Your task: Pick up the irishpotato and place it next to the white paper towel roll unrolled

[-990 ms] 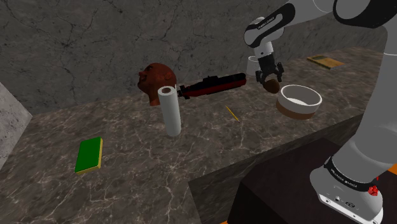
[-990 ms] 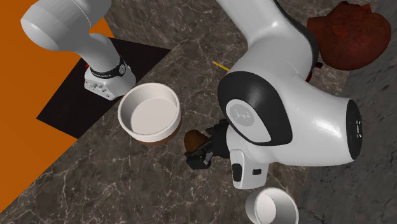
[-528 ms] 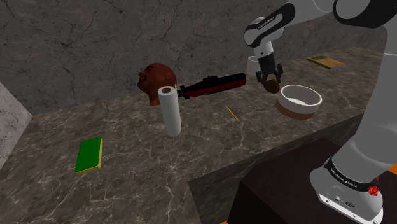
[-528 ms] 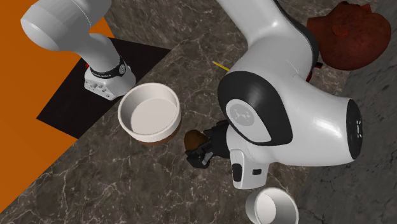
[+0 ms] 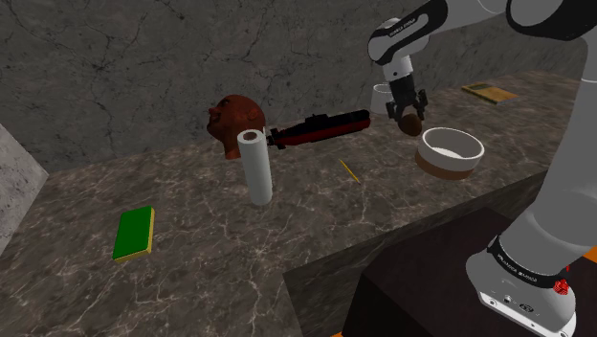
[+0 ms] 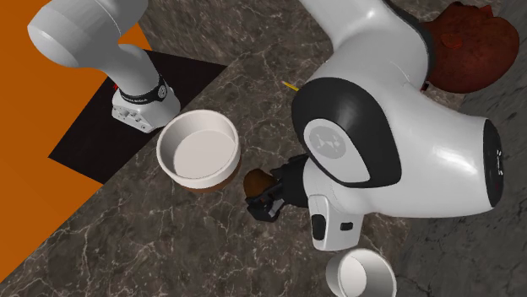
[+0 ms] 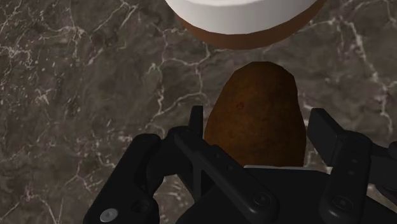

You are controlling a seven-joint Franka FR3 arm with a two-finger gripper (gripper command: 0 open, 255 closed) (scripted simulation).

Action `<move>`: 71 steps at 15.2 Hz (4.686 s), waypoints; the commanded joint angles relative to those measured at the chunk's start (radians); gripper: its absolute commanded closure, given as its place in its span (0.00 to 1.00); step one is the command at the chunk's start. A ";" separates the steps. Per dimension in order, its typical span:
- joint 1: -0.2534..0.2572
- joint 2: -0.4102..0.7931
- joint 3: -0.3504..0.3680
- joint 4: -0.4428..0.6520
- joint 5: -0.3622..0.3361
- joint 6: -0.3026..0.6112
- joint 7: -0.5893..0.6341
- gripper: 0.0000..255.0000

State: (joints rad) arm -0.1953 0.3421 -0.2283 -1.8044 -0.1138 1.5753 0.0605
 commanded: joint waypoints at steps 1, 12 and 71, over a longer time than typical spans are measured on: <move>0.002 -0.014 -0.001 0.008 -0.002 -0.022 -0.001 1.00; 0.006 -0.064 -0.004 0.090 -0.013 -0.152 -0.014 1.00; 0.307 -0.147 0.180 0.487 0.230 -0.649 0.503 1.00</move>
State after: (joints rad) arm 0.0985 0.1927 -0.0581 -1.3224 0.1019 0.9280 0.5332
